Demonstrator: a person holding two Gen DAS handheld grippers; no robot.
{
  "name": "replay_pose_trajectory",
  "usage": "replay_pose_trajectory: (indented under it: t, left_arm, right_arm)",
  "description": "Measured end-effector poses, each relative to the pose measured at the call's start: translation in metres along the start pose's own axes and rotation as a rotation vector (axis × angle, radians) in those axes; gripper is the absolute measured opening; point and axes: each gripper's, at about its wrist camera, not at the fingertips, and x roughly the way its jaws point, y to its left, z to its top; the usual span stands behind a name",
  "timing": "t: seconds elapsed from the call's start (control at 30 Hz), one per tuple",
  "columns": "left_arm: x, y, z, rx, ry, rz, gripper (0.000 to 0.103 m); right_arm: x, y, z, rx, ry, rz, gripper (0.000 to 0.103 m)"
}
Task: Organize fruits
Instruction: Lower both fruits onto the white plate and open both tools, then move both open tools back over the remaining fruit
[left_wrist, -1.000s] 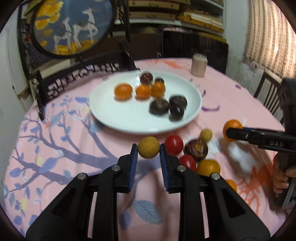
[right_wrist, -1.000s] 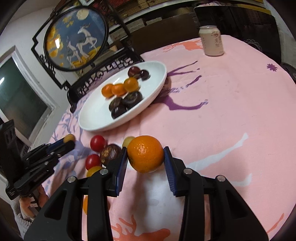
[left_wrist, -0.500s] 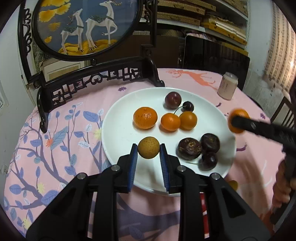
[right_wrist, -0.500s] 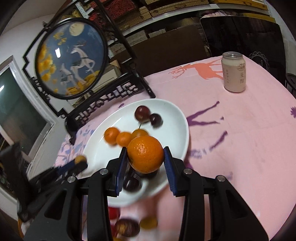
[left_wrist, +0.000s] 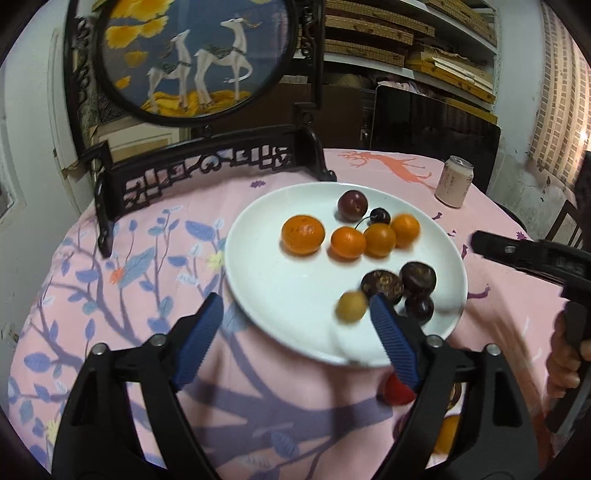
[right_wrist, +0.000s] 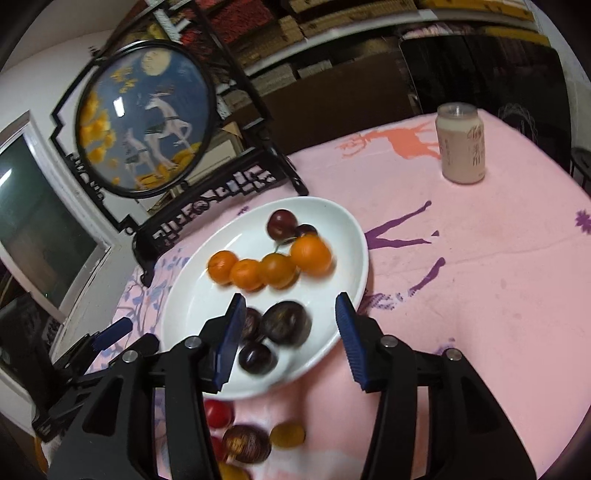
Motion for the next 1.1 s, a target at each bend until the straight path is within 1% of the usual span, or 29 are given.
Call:
replay_pose_trajectory:
  t: [0.07,0.17,0.23,0.3,0.4,0.5,0.6,0.7,0.9,1.0,1.07,1.1]
  left_arm:
    - [-0.003,0.004,-0.009,-0.022,0.020,-0.010,0.087]
    - [-0.008,0.003,-0.023,-0.019,0.045,-0.004,0.092]
    - [-0.012,-0.002,-0.035,0.010,0.061,0.021,0.095]
    - [-0.018,-0.007,-0.042,0.034,0.066,0.030,0.097]
    - [-0.026,-0.015,-0.047,0.051,0.051,0.003,0.099]
    - [-0.027,-0.021,-0.048,0.066,0.041,-0.031,0.099]
    - [-0.021,-0.031,-0.049,0.090,0.055,-0.074,0.099]
    - [-0.015,-0.041,-0.049,0.117,0.075,-0.088,0.099]
    - [-0.001,-0.054,-0.048,0.166,0.099,-0.062,0.099]
    - [0.008,-0.055,-0.044,0.160,0.110,-0.036,0.099]
    - [0.017,-0.051,-0.044,0.147,0.137,-0.013,0.101]
    - [0.019,-0.049,-0.044,0.135,0.146,-0.021,0.101]
  right_arm:
    - [-0.012,0.008,-0.011,-0.027,-0.009,0.002,0.057]
    - [-0.024,0.020,-0.030,-0.090,-0.003,-0.013,0.058]
    - [-0.031,0.026,-0.045,-0.129,0.010,-0.022,0.058]
    - [-0.035,0.028,-0.055,-0.137,0.023,-0.019,0.059]
    - [-0.041,0.023,-0.066,-0.121,0.039,-0.035,0.059]
    - [-0.046,0.016,-0.068,-0.098,0.037,-0.045,0.059]
    - [-0.050,0.009,-0.066,-0.063,0.022,-0.050,0.059]
    - [-0.049,0.001,-0.064,-0.023,0.029,-0.050,0.059]
    - [-0.047,-0.008,-0.062,0.028,0.044,-0.035,0.059]
    - [-0.046,-0.008,-0.063,0.032,0.051,-0.034,0.059]
    - [-0.045,-0.007,-0.063,0.029,0.056,-0.033,0.059]
    - [-0.045,-0.007,-0.063,0.028,0.058,-0.033,0.059]
